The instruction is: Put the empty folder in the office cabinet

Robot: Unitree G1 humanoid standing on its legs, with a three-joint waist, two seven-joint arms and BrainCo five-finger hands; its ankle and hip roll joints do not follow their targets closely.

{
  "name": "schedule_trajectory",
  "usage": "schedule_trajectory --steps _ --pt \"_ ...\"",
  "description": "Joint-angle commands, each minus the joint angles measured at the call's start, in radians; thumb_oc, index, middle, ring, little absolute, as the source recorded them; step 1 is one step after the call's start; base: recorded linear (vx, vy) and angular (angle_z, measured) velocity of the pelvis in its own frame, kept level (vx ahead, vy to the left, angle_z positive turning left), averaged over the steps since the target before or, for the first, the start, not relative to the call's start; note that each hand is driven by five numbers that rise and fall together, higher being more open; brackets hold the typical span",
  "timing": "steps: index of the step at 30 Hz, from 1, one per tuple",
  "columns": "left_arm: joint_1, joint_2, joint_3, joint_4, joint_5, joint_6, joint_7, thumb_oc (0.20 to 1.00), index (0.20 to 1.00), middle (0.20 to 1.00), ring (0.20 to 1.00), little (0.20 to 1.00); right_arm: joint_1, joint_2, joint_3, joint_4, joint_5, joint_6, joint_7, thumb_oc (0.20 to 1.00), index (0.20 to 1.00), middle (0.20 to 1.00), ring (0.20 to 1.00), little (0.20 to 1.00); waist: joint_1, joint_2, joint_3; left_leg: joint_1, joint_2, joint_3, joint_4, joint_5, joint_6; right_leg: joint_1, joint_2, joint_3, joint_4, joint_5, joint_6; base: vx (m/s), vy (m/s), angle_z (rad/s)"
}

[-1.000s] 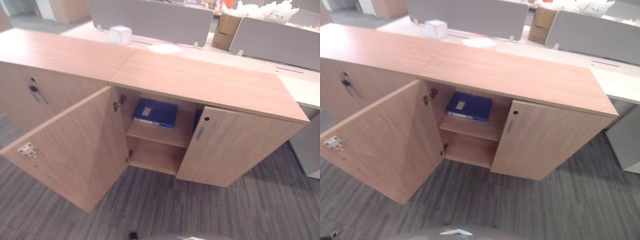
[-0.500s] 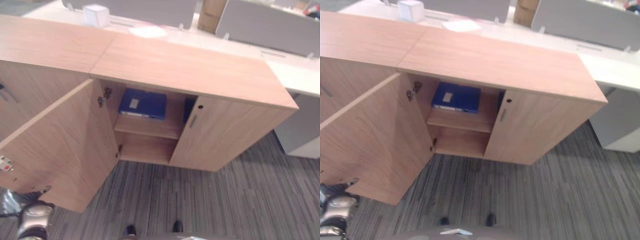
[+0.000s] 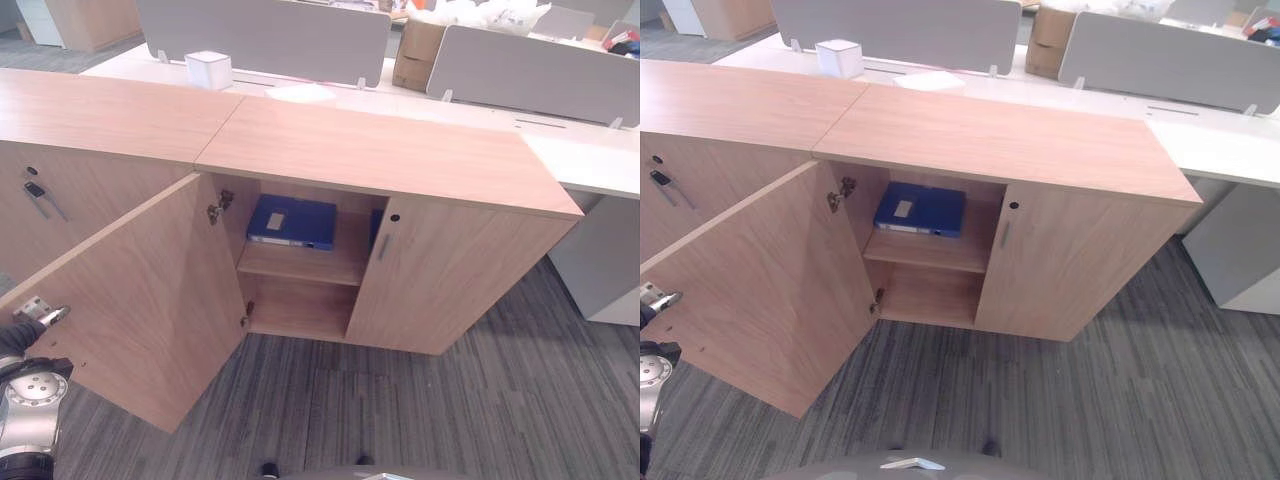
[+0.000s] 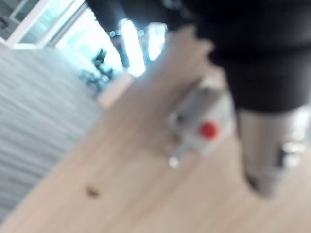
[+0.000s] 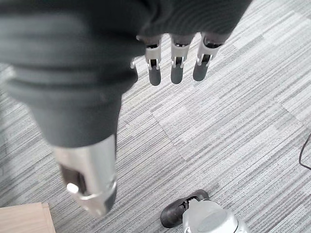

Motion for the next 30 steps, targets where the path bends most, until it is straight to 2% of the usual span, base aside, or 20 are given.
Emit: schedule_trajectory --steps 1,2,9,10,11,12,15,19,22,23,24,27,30 --pt "-0.097 -0.026 -0.078 -0.073 -0.019 -0.095 -0.081 1.000 1.000 1.000 1.000 1.000 -0.052 -0.048 0.037 0.044 -0.032 -0.004 -0.004 1.000 1.000 1.000 1.000 1.000 -0.069 0.033 -0.010 0.014 0.012 -0.029 0.001 -0.102 0.027 0.003 -0.020 0.009 0.036 -0.019 0.060 0.01 -0.022 0.13" --pt "-0.082 -0.073 -0.093 -0.114 -0.045 -0.105 -0.098 1.000 1.000 1.000 1.000 1.000 -0.053 -0.048 0.035 0.047 -0.034 -0.004 -0.001 1.000 1.000 1.000 1.000 1.000 -0.069 0.034 -0.012 0.015 0.013 -0.031 0.001 -0.103 0.026 0.007 -0.019 0.008 0.034 -0.021 0.058 0.01 -0.022 0.13" --pt "-0.044 -0.174 -0.127 -0.164 -0.171 -0.117 -0.138 1.000 1.000 1.000 1.000 1.000 -0.062 -0.055 0.033 0.051 -0.035 0.000 0.001 1.000 1.000 1.000 1.000 1.000 -0.072 0.043 -0.016 0.021 0.017 -0.037 0.001 -0.102 0.025 0.018 -0.015 0.007 0.033 -0.026 0.050 0.00 -0.015 0.05" --pt "-0.044 -0.198 -0.136 -0.177 -0.228 -0.124 -0.145 1.000 1.000 1.000 1.000 1.000 -0.061 -0.058 0.032 0.051 -0.038 0.001 -0.001 1.000 1.000 1.000 1.000 1.000 -0.074 0.045 -0.017 0.023 0.018 -0.037 0.001 -0.102 0.025 0.019 -0.014 0.006 0.033 -0.026 0.050 0.00 0.000 0.00" --pt "-0.044 -0.198 -0.136 -0.177 -0.228 -0.124 -0.145 1.000 1.000 1.000 1.000 1.000 -0.061 -0.058 0.032 0.051 -0.038 0.001 -0.001 1.000 1.000 1.000 1.000 1.000 -0.074 0.045 -0.017 0.023 0.018 -0.037 0.001 -0.102 0.025 0.019 -0.014 0.006 0.033 -0.026 0.050 0.00 0.000 0.00" --pt "-0.046 -0.238 -0.158 -0.205 -0.316 -0.137 -0.160 1.000 1.000 1.000 1.000 1.000 -0.063 -0.062 0.033 0.052 -0.043 0.003 -0.003 1.000 1.000 1.000 1.000 1.000 -0.077 0.045 -0.017 0.023 0.018 -0.039 0.001 -0.101 0.025 0.020 -0.014 0.006 0.033 -0.026 0.048 0.00 0.000 0.00" --pt "-0.047 -0.275 -0.191 -0.240 -0.394 -0.147 -0.183 1.000 1.000 1.000 1.000 1.000 -0.065 -0.065 0.035 0.055 -0.049 0.003 -0.004 1.000 1.000 1.000 1.000 1.000 -0.079 0.047 -0.016 0.022 0.018 -0.041 0.001 -0.100 0.026 0.020 -0.014 0.005 0.032 -0.025 0.047 -0.01 -0.001 0.03" --pt "-0.034 -0.362 -0.324 -0.371 -0.569 -0.143 -0.274 1.000 1.000 1.000 1.000 1.000 -0.072 -0.062 0.047 0.074 -0.059 0.005 -0.004 1.000 1.000 1.000 1.000 1.000 -0.083 0.050 -0.014 0.020 0.015 -0.044 0.001 -0.099 0.029 0.021 -0.014 0.005 0.036 -0.024 0.047 -0.02 -0.001 0.12" --pt "-0.016 -0.396 -0.455 -0.472 -0.670 -0.111 -0.350 1.000 1.000 1.000 1.000 1.000 -0.091 -0.051 0.057 0.087 -0.044 0.008 0.001 1.000 1.000 1.000 1.000 1.000 -0.085 0.055 -0.009 0.016 0.014 -0.047 0.001 -0.099 0.033 0.018 -0.015 0.010 0.041 -0.025 0.047 -0.03 0.004 0.27" --pt "0.001 -0.393 -0.538 -0.536 -0.727 -0.082 -0.397 1.000 1.000 1.000 1.000 1.000 -0.106 -0.042 0.067 0.087 -0.031 0.011 0.003 1.000 1.000 1.000 1.000 1.000 -0.089 0.059 -0.005 0.015 0.013 -0.048 0.001 -0.100 0.036 0.015 -0.015 0.012 0.045 -0.027 0.047 -0.03 0.002 0.20" --pt "0.001 -0.393 -0.538 -0.537 -0.728 -0.082 -0.397 1.000 1.000 1.000 1.000 1.000 -0.105 -0.042 0.066 0.087 -0.031 0.011 0.003 1.000 1.000 1.000 1.000 1.000 -0.088 0.058 -0.006 0.016 0.013 -0.047 0.001 -0.100 0.036 0.015 -0.015 0.012 0.045 -0.027 0.047 -0.03 0.003 0.08" --pt "-0.005 -0.384 -0.659 -0.617 -0.784 -0.049 -0.437 1.000 1.000 1.000 1.000 1.000 -0.120 -0.020 0.089 0.083 0.004 0.013 -0.009 1.000 1.000 1.000 1.000 1.000 -0.097 0.064 -0.001 0.016 0.013 -0.045 0.001 -0.104 0.039 0.008 -0.014 0.017 0.052 -0.032 0.048 -0.02 -0.002 0.15" --pt "-0.018 -0.393 -0.694 -0.614 -0.785 -0.046 -0.424 1.000 1.000 1.000 1.000 1.000 -0.125 -0.009 0.104 0.078 0.017 0.013 -0.017 1.000 1.000 1.000 1.000 1.000 -0.098 0.064 0.001 0.018 0.013 -0.043 0.001 -0.106 0.040 0.007 -0.013 0.022 0.055 -0.034 0.047 -0.02 -0.008 -0.91"
